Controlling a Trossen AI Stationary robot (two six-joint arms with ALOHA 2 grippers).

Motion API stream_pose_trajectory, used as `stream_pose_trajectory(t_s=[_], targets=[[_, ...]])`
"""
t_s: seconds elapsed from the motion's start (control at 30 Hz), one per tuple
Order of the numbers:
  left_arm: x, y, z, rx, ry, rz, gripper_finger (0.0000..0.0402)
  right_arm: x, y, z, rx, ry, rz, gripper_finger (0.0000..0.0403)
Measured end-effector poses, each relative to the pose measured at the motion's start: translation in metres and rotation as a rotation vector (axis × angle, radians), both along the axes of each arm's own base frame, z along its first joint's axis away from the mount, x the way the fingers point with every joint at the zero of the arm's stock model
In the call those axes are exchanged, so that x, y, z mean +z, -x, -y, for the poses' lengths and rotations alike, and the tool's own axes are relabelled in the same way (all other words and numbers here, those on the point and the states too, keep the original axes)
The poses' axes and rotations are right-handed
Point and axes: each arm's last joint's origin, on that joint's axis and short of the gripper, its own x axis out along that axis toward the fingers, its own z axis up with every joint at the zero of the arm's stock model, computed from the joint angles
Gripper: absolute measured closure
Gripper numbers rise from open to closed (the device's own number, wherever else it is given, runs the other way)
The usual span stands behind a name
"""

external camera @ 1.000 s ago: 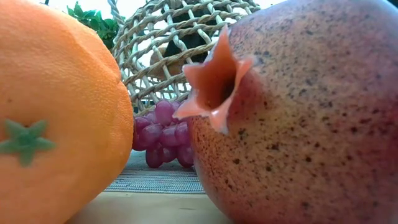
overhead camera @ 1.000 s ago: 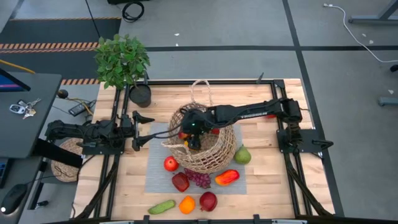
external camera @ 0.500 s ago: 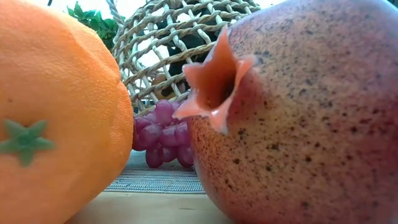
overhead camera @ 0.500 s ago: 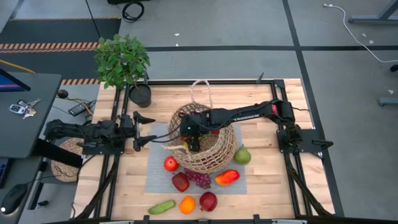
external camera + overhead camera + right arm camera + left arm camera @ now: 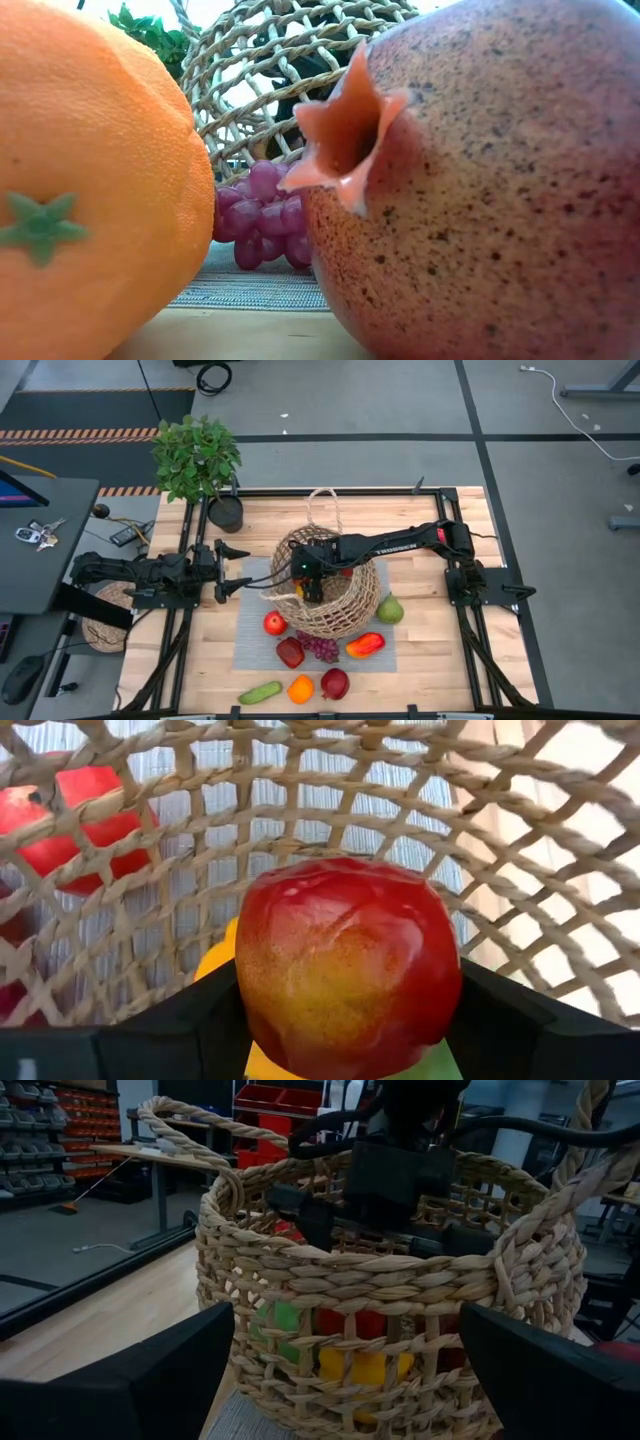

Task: Build produce basket
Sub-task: Put the red apple into the basket, then put the mango into the basket

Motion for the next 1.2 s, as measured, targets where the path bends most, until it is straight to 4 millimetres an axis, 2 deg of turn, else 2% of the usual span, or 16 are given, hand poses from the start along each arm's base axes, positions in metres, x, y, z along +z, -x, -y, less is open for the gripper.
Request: stream_pose_trajectory(t_s=[0.23,0.6,0.7,0.93,1.07,1.2], targets=[[0.000,0.000,0.000,0.000,0.000,0.000,0.0010,0.001,0.000,0.006,-0.076,0.073,0.007,0.0121],[0.000,0.000,0.000,0.000,0.000,0.000,0.0010,0.001,-0.001,0.007,-0.079,0.098,0.015,0.0051],[0.000,0.000,0.000,0.000,0.000,0.000,0.0010,0.008,0.001,0.007,-0.073,0.101,0.027,0.0040],[0.000,0.000,0.000,0.000,0.000,0.000,0.0010,0.065,0.023,-0.001,-0.061,0.094,0.170,0.0041],[0.000,0.000,0.000,0.000,0.000,0.000,0.0010,0.113,0.049,-0.007,-0.049,0.088,0.292,0.0046],[0.000,0.000,0.000,0.000,0.000,0.000,0.0010,0.155,0.083,-0.021,0.001,0.061,0.385,0.0050]])
